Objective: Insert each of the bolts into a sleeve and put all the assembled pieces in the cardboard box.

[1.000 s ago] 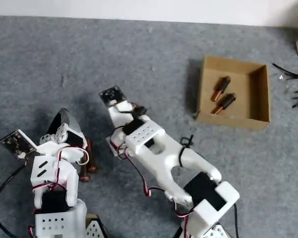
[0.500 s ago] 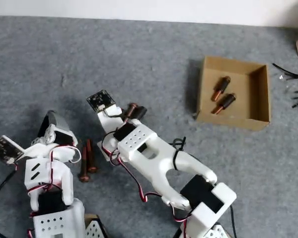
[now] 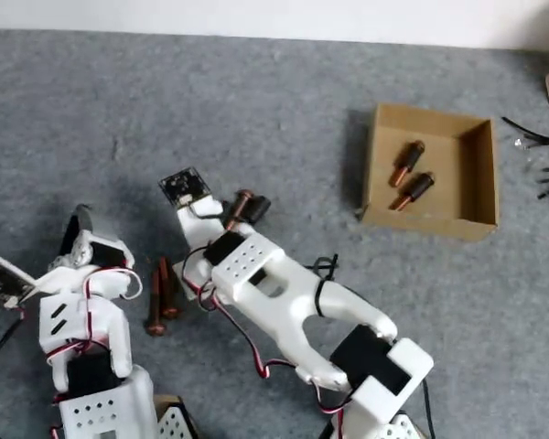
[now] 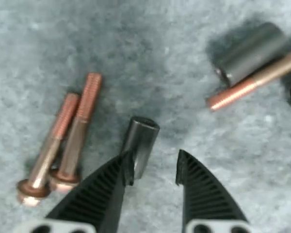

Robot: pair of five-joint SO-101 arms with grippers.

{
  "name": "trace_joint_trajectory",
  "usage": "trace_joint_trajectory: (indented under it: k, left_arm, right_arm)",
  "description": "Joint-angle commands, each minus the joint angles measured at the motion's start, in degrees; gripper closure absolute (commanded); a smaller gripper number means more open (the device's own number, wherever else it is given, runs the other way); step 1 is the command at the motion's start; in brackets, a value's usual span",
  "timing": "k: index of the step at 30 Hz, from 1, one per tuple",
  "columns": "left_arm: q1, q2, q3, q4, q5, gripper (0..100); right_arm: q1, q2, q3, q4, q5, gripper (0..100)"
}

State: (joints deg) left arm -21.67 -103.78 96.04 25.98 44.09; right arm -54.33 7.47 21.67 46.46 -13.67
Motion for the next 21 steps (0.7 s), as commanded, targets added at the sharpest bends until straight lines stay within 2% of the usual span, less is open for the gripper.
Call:
trace_joint_trajectory:
  k: [1,12,21]
  left_arm:
    - [-1.89,-0.92,0.13,-2.55,0.44,99]
    - [-1.98,-0.92,0.13,-2.64,0.44,99]
    - [-2.68,-0.92,0.22,-2.81,0.44,99]
  right_arm:
    - [-1.98,-0.22,-1.98,-0.31,-1.49,86.8]
    - [-1.98,0.66,-1.98,-0.48,-1.67,86.8]
    - [-0.57,15.16,-10.77,2.77,-1.76,86.8]
